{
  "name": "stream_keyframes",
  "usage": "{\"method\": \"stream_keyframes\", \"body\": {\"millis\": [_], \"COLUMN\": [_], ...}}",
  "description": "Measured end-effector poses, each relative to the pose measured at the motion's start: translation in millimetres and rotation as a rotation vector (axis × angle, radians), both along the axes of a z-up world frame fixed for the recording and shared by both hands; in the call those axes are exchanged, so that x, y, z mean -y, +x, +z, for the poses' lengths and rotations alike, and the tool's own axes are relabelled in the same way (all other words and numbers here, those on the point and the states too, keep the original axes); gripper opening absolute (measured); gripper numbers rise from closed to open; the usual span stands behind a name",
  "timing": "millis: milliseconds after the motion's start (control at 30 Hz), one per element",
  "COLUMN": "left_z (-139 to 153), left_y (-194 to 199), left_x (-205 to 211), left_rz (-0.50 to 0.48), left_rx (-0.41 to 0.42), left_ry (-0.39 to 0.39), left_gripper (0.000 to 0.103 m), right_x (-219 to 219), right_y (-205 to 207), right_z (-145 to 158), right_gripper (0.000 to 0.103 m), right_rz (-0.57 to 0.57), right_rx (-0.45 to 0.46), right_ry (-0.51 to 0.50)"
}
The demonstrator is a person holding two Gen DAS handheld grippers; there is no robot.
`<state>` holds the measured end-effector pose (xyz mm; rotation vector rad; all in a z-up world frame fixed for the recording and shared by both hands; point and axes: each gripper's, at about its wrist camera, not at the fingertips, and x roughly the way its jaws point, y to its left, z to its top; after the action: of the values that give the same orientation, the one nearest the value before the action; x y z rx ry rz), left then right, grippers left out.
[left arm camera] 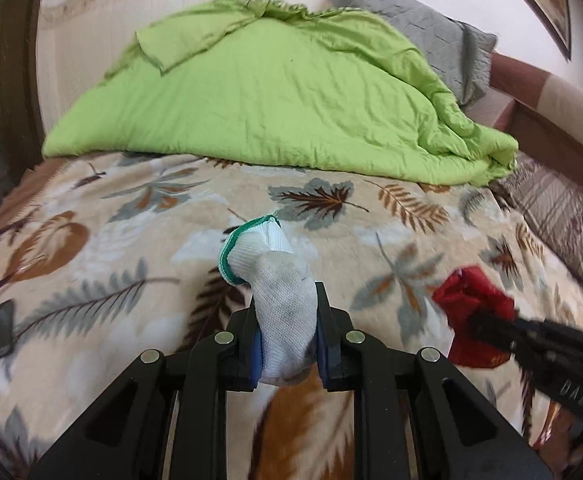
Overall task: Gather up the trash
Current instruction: 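Lift the white cloth with the left tool while the right tool lifts the red wrapper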
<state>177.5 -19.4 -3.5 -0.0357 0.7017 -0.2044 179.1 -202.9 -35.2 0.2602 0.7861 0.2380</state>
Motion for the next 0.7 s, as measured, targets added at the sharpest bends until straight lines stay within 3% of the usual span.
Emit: {"method": "stream_keyframes", "body": {"millis": [267,700], "left_z": [7,28], "left_y": [-65,-107], "left_x": [16,62], "left_rz": [-0.056,-0.163], "left_rx": [0.021,0.087], "left_ry": [0.042,0.09], "left_gripper": [0.02,0.02], "right_x": [1,40], "right_y": [-59,-117], "right_z": [11,33], "right_gripper": [0.02,0.02], "right_rz": [0.017,-0.064], "right_rx": [0.01,0.04], "right_ry": [-0.003,0.027]}}
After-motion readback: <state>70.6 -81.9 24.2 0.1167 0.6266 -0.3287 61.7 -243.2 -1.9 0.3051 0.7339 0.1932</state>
